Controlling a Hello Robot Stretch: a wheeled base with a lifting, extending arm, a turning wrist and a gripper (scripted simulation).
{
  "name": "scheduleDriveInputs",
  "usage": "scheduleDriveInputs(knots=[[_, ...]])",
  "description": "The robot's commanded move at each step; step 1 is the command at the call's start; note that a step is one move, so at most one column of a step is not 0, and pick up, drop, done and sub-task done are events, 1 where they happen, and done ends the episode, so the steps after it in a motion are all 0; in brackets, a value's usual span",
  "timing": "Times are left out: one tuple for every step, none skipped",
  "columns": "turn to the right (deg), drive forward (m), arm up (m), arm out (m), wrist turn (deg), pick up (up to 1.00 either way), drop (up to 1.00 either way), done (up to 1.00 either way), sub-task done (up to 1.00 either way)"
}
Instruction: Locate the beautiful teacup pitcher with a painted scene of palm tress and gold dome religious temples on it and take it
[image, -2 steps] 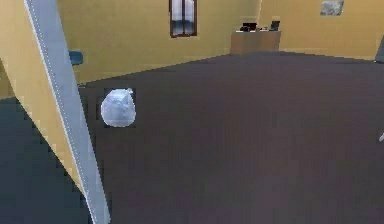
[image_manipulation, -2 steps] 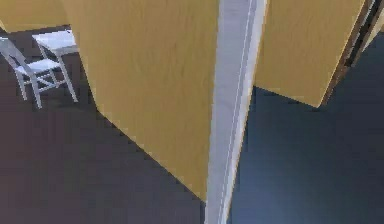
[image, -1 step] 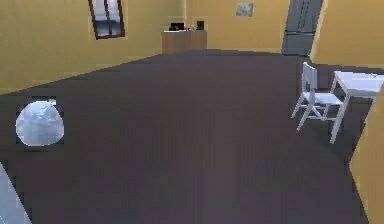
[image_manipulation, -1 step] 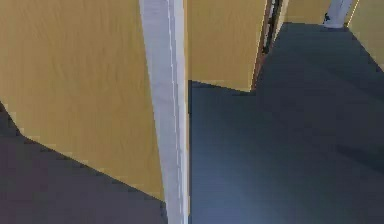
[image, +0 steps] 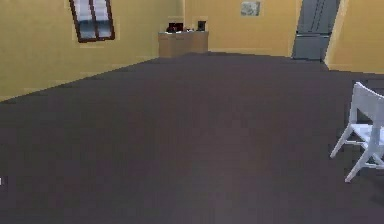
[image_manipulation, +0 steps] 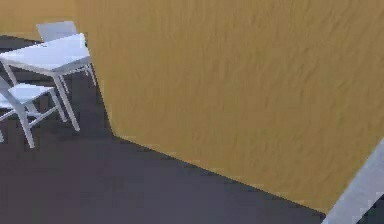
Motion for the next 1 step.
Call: scheduleDriveInputs(knots=[[0.0, 1.00, 0.00, 0.00, 0.0, 0.00, 0.00, 0.00, 0.00]])
